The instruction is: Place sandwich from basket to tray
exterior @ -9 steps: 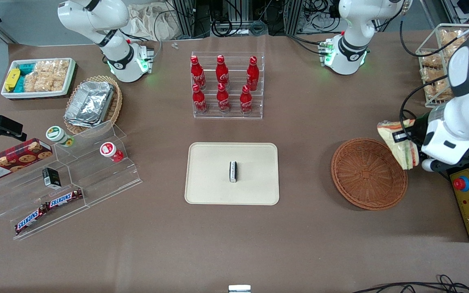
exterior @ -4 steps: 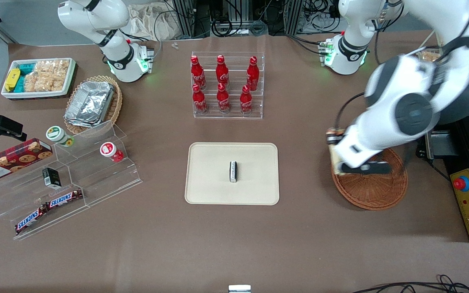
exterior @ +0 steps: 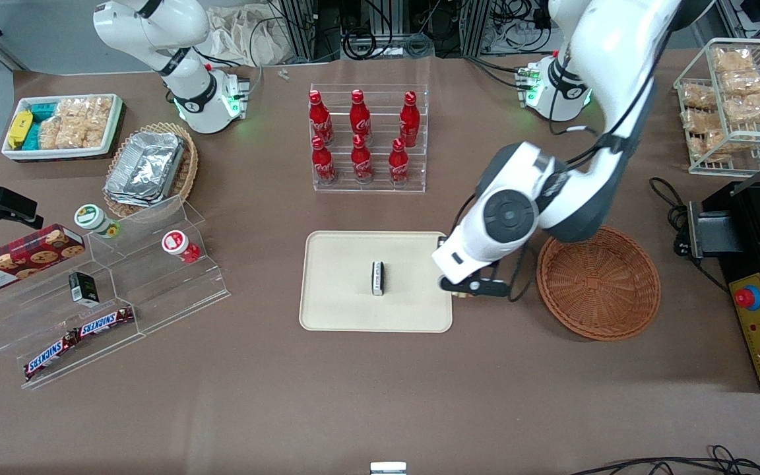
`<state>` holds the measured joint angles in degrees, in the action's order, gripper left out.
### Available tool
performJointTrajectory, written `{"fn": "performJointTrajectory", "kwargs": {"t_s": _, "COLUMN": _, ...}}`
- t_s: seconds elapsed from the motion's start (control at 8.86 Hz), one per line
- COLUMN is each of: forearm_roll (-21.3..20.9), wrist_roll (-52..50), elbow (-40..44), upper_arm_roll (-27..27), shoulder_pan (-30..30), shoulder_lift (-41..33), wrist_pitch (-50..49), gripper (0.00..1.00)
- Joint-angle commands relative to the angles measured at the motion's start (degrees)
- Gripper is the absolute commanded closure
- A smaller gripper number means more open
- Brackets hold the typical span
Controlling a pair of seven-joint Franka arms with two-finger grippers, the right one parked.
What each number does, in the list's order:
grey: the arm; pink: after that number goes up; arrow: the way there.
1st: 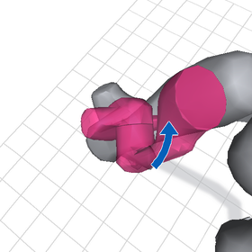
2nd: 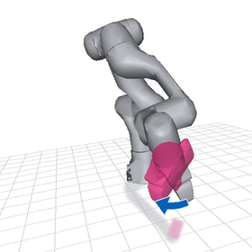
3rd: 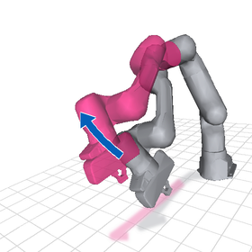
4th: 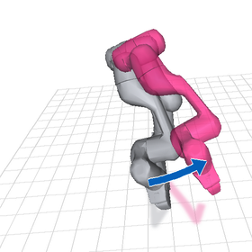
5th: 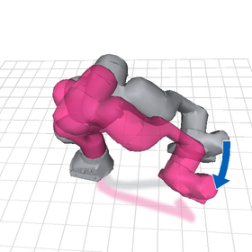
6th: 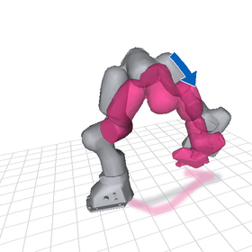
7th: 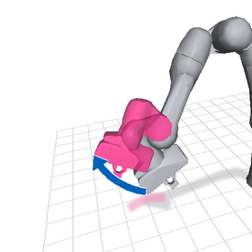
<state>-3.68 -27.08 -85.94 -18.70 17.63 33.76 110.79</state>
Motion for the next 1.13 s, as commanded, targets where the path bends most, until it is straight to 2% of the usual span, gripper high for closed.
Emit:
{"fn": "performJointTrajectory", "kwargs": {"t_s": 0.0, "forearm_roll": -1.68, "wrist_roll": -1.57, "elbow": 0.69, "upper_arm_roll": 0.51, "shoulder_pan": 2.32, "shoulder_lift": 4.97, "wrist_pitch": 6.07, "gripper": 1.00}}
{"fn": "performJointTrajectory", "kwargs": {"t_s": 0.23, "forearm_roll": -3.07, "wrist_roll": -1.66, "elbow": 0.68, "upper_arm_roll": 0.68, "shoulder_pan": 3.64, "shoulder_lift": 9.54, "wrist_pitch": 11.18, "gripper": 1.00}}
{"fn": "performJointTrajectory", "kwargs": {"t_s": 0.34, "forearm_roll": -3.96, "wrist_roll": -1.58, "elbow": 0.59, "upper_arm_roll": 0.68, "shoulder_pan": 3.64, "shoulder_lift": 10.70, "wrist_pitch": 11.90, "gripper": 0.95}}
{"fn": "performJointTrajectory", "kwargs": {"t_s": 0.45, "forearm_roll": -3.97, "wrist_roll": -1.75, "elbow": 0.59, "upper_arm_roll": 0.68, "shoulder_pan": 3.64, "shoulder_lift": 10.79, "wrist_pitch": 11.56, "gripper": 0.64}}
{"fn": "performJointTrajectory", "kwargs": {"t_s": 0.56, "forearm_roll": -3.88, "wrist_roll": -2.19, "elbow": 0.59, "upper_arm_roll": 0.68, "shoulder_pan": 3.64, "shoulder_lift": 10.53, "wrist_pitch": 10.77, "gripper": 0.02}}
{"fn": "performJointTrajectory", "kwargs": {"t_s": 0.79, "forearm_roll": -3.79, "wrist_roll": -4.65, "elbow": 0.94, "upper_arm_roll": 0.59, "shoulder_pan": 3.38, "shoulder_lift": 7.22, "wrist_pitch": 4.03, "gripper": 0.00}}
{"fn": "performJointTrajectory", "kwargs": {"t_s": 1.02, "forearm_roll": -2.91, "wrist_roll": -3.87, "elbow": 1.12, "upper_arm_roll": 0.59, "shoulder_pan": 2.59, "shoulder_lift": 0.55, "wrist_pitch": -3.62, "gripper": 0.00}}
